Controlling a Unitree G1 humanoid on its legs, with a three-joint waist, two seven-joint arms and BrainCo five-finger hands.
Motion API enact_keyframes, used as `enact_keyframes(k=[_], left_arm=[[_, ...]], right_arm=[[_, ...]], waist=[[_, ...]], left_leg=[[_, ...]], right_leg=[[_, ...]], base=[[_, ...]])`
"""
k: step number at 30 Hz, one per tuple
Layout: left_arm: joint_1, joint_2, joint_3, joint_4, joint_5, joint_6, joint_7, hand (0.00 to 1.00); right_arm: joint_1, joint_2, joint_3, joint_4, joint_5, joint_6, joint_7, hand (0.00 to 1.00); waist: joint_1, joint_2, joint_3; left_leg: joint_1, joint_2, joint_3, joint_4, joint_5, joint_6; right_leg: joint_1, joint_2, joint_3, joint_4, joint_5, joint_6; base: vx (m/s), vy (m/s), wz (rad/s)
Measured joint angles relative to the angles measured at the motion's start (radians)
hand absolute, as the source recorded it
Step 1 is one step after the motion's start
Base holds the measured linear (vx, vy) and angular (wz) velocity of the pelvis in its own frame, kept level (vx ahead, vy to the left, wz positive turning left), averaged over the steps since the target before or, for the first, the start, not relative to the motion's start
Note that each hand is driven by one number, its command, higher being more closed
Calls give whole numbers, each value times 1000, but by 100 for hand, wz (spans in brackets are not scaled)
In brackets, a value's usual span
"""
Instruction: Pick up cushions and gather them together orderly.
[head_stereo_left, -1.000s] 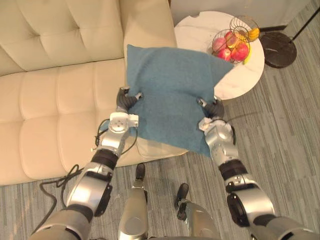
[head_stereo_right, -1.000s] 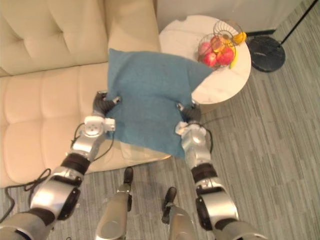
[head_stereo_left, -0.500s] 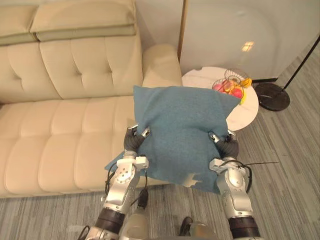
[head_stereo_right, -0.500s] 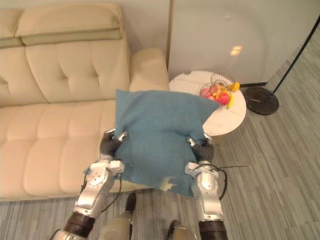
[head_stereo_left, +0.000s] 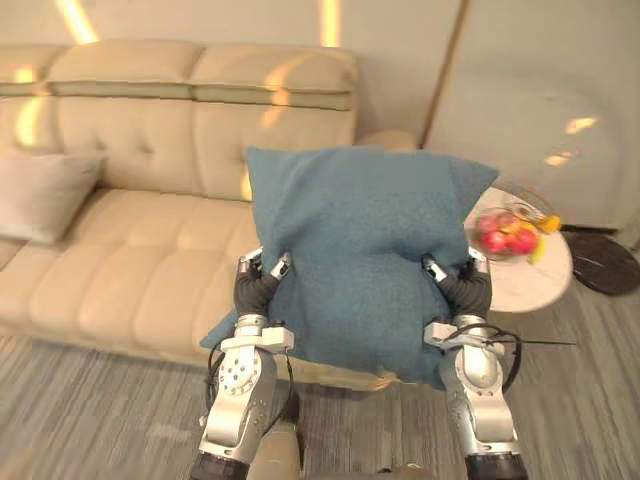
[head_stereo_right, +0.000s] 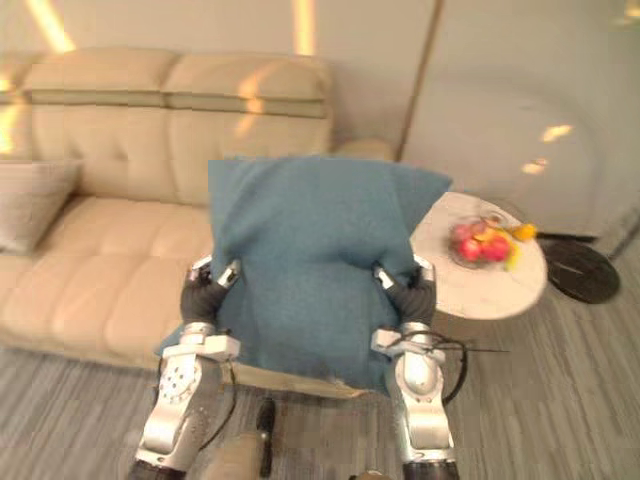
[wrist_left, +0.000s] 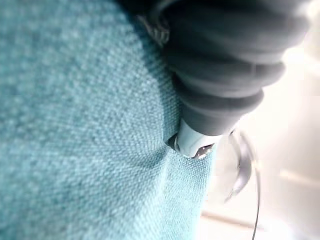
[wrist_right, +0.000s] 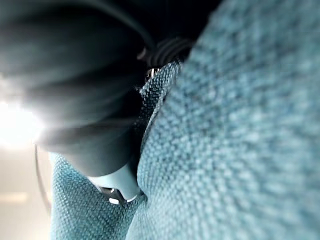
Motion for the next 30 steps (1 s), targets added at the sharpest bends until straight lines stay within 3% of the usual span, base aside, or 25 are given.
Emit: enact_keyframes(k=[2,4,5,6,7,8,9,11,13,14,16,17,18,20,21,22,23,26,27,28,29,30], left_arm=[[-2,4,-7,35,-1,-7,0,100],[-4,3,-25,81,-4,-8,0,100],[-4,2,-30,92,-5,-10,0,100],[-9,2,-42,114,-10,-10,0,100],[-26,28,-54,144,-16,-10,-1,100],[-26,44,-57,155,-21,-9,-1,100],[-23,64,-56,167,-23,-6,0,100],[-7,81,-53,173,-23,-1,0,100],[17,83,-38,173,-23,-2,1,100],[22,83,-31,172,-23,-2,1,100],[33,82,-20,170,-23,-2,0,100],[40,82,-18,169,-22,-2,-2,100],[40,82,-18,169,-22,-2,-3,100],[37,79,-19,161,-21,-2,-20,100],[35,80,-25,161,-20,-2,-24,100],[31,78,-31,162,-19,-2,-25,100],[29,69,-48,163,-19,2,-26,100],[17,48,-67,164,-18,12,-40,100],[15,34,-69,164,-17,18,-41,100],[16,29,-69,164,-17,17,-41,100],[20,29,-69,157,-17,18,-43,100],[22,25,-68,137,-15,18,-51,100]], right_arm=[[0,-3,-3,19,-1,0,-8,100],[-4,-7,-15,52,-11,1,-19,100],[-4,-10,-19,63,-13,2,-21,100],[-10,-11,-26,92,-22,2,-24,100],[-14,3,-38,129,-30,8,-27,100],[-14,15,-40,142,-30,16,-27,100],[-10,37,-40,145,-31,28,-22,100],[-3,60,-32,145,-31,38,-15,100],[3,75,-10,146,-31,47,-11,100],[4,80,-8,146,-29,47,-6,100],[9,92,-7,146,-27,47,11,100],[10,89,-6,146,-26,47,22,100],[10,88,-6,146,-26,47,24,100],[4,78,-9,146,-5,43,25,100],[5,64,-9,152,8,35,26,100],[4,54,-11,155,13,31,26,100],[4,29,-20,172,16,24,26,100],[25,14,-54,167,35,26,25,100],[35,7,-57,162,41,26,24,100],[44,8,-57,151,41,26,24,100],[59,10,-57,124,41,27,23,100],[73,5,-56,72,41,26,22,100]], waist=[[-2,3,-13],[-2,36,-36],[-2,46,-42],[-9,57,-52],[-22,24,-50],[-23,7,-50],[-19,-12,-45],[-6,-17,-40],[6,-16,-39],[5,-13,-37],[0,-16,-36],[0,-29,-41],[0,-32,-43],[-9,-40,-45],[-22,-50,-48],[-35,-53,-47],[-53,-43,-48],[-68,-39,-50],[-75,-36,-40],[-74,-32,-36],[-73,-43,-37],[-70,-32,-33]], left_leg=[[8,50,-5,63,-19,-27],[69,111,-18,32,-30,-75],[88,111,-33,-2,-17,-104],[111,86,-51,-58,-48,-155],[100,37,-50,-70,-44,-146],[91,18,-45,-59,-52,-133],[73,-5,-31,-11,-78,-99],[49,-28,-14,88,-145,-62],[54,-46,1,119,-193,-47],[64,-55,-2,107,-209,-55],[101,-67,1,44,-210,-49],[144,-84,12,-38,-180,-28],[155,-90,15,-63,-169,-25],[193,-118,16,-149,-125,-12],[204,-147,3,-182,-99,-14],[203,-163,-11,-186,-95,-12],[198,-171,-33,-183,-92,-19],[178,-171,-86,-144,-71,-26],[192,-159,-79,-89,-75,-21],[178,-152,-67,-16,-94,-18],[163,-151,-36,57,-118,-22],[119,-114,7,200,-171,-22]], right_leg=[[19,-9,-26,-38,32,20],[37,1,-12,-107,102,58],[38,2,-4,-122,118,74],[38,-6,20,-151,152,93],[38,-40,57,-192,203,103],[38,-54,80,-209,226,107],[38,-76,103,-213,252,123],[31,-114,149,-176,282,140],[-13,-141,218,-105,314,95],[-48,-124,293,-59,274,85],[-86,-16,424,-7,165,164],[-116,79,472,3,97,164],[-125,107,476,1,85,156],[-167,225,498,-32,66,120],[-180,270,538,-102,89,38],[-181,273,550,-120,110,-47],[-168,268,531,-121,116,-70],[-161,255,468,-89,118,-71],[-201,254,465,43,100,-66],[-208,253,478,44,73,-64],[-176,233,493,-27,119,-54],[-141,245,503,-46,75,-80]], base=[[28,147,46],[79,305,12],[105,478,12],[76,478,36],[59,497,41],[40,473,35],[42,454,5],[39,443,-9],[5,361,-19],[-6,306,3],[18,220,7],[57,99,-1],[102,77,-3],[124,8,13],[125,-19,41],[162,-30,60],[170,-21,52],[235,-69,55],[146,-84,42],[86,-64,34],[51,-76,24],[107,-58,-9]])
